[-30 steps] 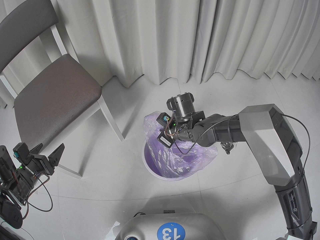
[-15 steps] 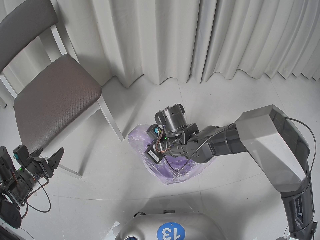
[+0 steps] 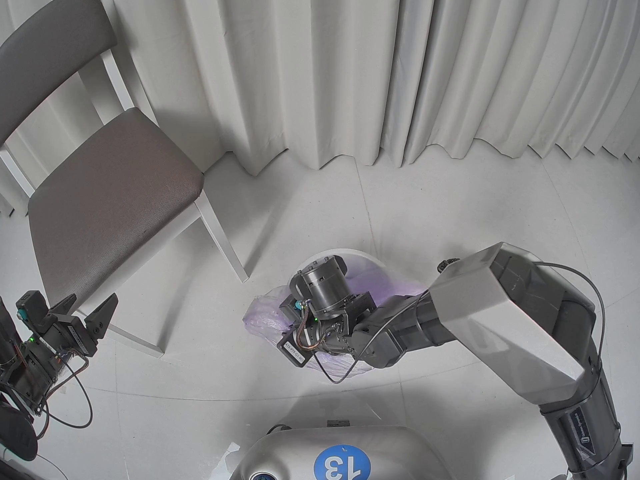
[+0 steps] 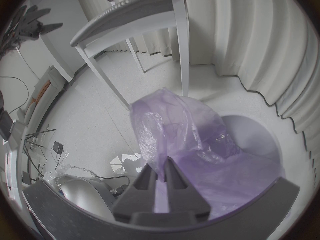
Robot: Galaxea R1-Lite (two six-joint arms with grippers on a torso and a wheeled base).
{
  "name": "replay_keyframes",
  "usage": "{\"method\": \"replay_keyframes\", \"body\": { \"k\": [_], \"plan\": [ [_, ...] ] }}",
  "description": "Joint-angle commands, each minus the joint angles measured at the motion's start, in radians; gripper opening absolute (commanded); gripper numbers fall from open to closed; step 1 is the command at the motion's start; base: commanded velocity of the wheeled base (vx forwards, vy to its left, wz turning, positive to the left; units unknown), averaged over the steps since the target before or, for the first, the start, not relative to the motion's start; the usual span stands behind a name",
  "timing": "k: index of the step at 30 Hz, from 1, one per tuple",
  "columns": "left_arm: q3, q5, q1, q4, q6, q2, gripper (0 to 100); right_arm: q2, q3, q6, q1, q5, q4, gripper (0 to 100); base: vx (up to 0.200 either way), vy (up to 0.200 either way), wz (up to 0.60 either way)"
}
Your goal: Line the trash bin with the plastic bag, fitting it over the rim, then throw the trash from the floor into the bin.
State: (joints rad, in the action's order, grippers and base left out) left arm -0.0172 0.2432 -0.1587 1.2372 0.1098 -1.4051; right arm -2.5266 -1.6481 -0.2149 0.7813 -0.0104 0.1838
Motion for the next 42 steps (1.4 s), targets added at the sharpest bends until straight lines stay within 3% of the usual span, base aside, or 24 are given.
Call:
{"method": "replay_keyframes", "body": {
  "k": [1, 15, 16, 20, 21, 22, 27, 34, 42],
  "plan": [
    [0.016, -0.001, -0.001, 0.001, -0.001, 0.009, 100, -0.032, 0.017, 0.002, 0.0, 0.0, 0.013, 100, 0.0, 0.0, 0.0],
    [0.014, -0.002, -0.001, 0.002, -0.001, 0.002, 100, 0.246, 0.172, 0.002, -0.022, 0.02, 0.02, 100, 0.0, 0.0, 0.0],
    [0.014, -0.004, -0.001, 0.002, 0.001, 0.003, 100, 0.273, 0.202, -0.011, -0.054, 0.029, 0.02, 100, 0.0, 0.0, 0.0],
    [0.014, -0.005, -0.001, 0.002, 0.001, 0.006, 100, 0.272, 0.225, -0.064, -0.096, 0.032, 0.022, 100, 0.0, 0.0, 0.0],
    [0.014, -0.01, -0.001, 0.002, -0.002, 0.012, 100, 0.259, 0.263, -0.228, -0.171, 0.035, 0.028, 100, 0.0, 0.0, 0.0],
    [0.014, -0.01, -0.001, 0.002, -0.002, 0.015, 100, 0.247, 0.281, -0.299, -0.192, 0.041, 0.037, 100, 0.0, 0.0, 0.0],
    [0.016, -0.01, -0.001, -0.005, -0.002, 0.035, 100, 0.138, 0.307, -0.518, -0.27, 0.159, 0.178, 100, 0.0, 0.0, 0.0],
    [0.014, -0.01, -0.002, -0.061, -0.002, 0.094, 100, 0.031, 0.237, -0.541, -0.295, 0.182, 0.203, 100, 0.0, 0.0, 0.0],
    [0.014, -0.007, -0.004, -0.15, 0.005, 0.146, 100, -0.077, 0.082, -0.543, -0.3, 0.191, 0.138, 100, 0.0, 0.0, 0.0]
  ]
}}
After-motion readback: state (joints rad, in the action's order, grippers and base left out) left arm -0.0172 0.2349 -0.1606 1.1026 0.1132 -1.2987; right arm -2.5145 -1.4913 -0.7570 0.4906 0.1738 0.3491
